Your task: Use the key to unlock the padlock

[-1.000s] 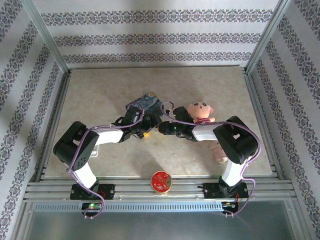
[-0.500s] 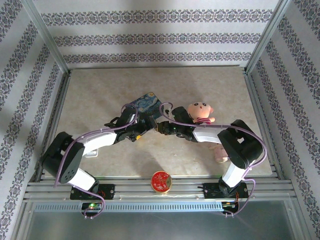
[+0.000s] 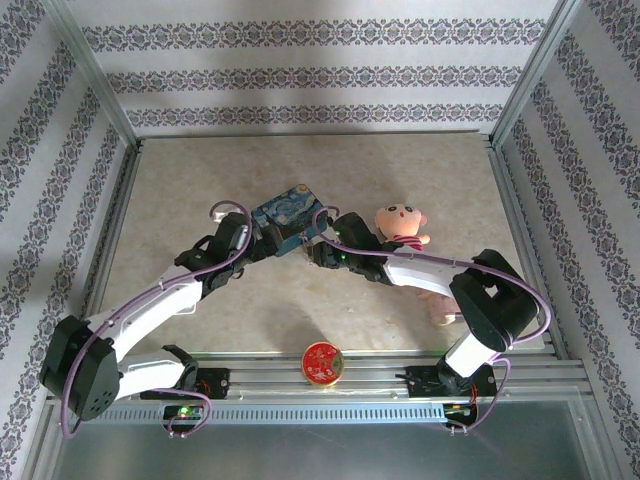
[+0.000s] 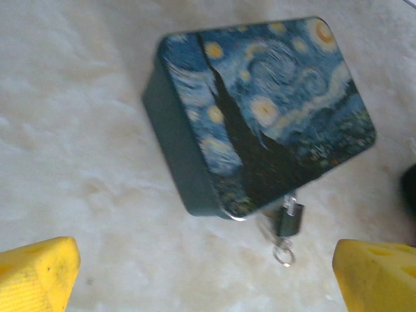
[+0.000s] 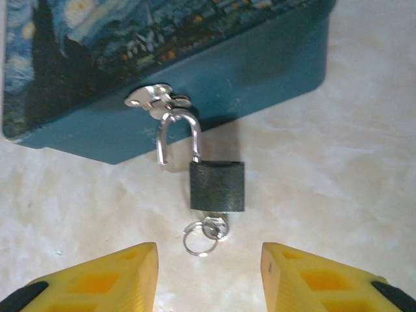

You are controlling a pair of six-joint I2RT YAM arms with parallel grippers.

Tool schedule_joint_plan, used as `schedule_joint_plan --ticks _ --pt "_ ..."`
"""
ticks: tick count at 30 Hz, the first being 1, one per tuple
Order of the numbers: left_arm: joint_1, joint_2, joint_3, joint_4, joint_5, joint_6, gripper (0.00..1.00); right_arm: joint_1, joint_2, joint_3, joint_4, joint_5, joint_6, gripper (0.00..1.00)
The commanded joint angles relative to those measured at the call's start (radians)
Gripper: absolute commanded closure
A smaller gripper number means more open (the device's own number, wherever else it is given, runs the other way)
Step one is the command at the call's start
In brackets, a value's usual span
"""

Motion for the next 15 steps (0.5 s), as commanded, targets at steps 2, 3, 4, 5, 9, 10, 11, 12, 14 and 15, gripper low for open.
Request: schedule_joint_plan --ticks 2,3,4,5,9,10,11,12,14,15 --pt "0.062 -0.02 0.007 -0.13 -0.08 0.092 0.01 0.028 -0.037 0.039 -0.098 0.105 -0.027 0.54" --pt "0.076 -0.023 0.006 -0.142 -0.076 0.102 0.01 0.034 -0.041 0.04 -0.106 0.117 -0.027 0.53" --pt "0.087 -0.023 0.005 -0.151 -0.076 0.11 0.01 0.039 -0.045 0.04 -0.111 0.123 -0.027 0.53" --pt "0.1 -0.026 0.002 -0.153 -0.075 0.118 0.01 0.044 -0.047 0.04 -0.116 0.132 -0.025 0.52" --pt "0.158 -0.022 -0.009 -0.14 -0.035 0.106 0.01 0.054 -0.043 0.05 -0.128 0.153 -0.024 0.51" --pt "0.176 -0.017 -0.012 -0.125 -0.013 0.1 0.01 0.055 -0.04 0.054 -0.13 0.156 -0.025 0.51" --pt "0.196 -0.011 -0.017 -0.103 0.016 0.098 0.01 0.058 -0.034 0.061 -0.136 0.161 -0.027 0.5" --pt "0.212 -0.002 -0.02 -0.084 0.039 0.096 0.01 0.059 -0.026 0.07 -0.143 0.165 -0.028 0.5" --pt "0.232 0.02 -0.02 -0.058 0.067 0.095 0.01 0.063 -0.012 0.088 -0.16 0.177 -0.029 0.48" --pt "0.241 0.034 -0.018 -0.046 0.08 0.101 0.01 0.065 -0.003 0.097 -0.169 0.185 -0.028 0.46"
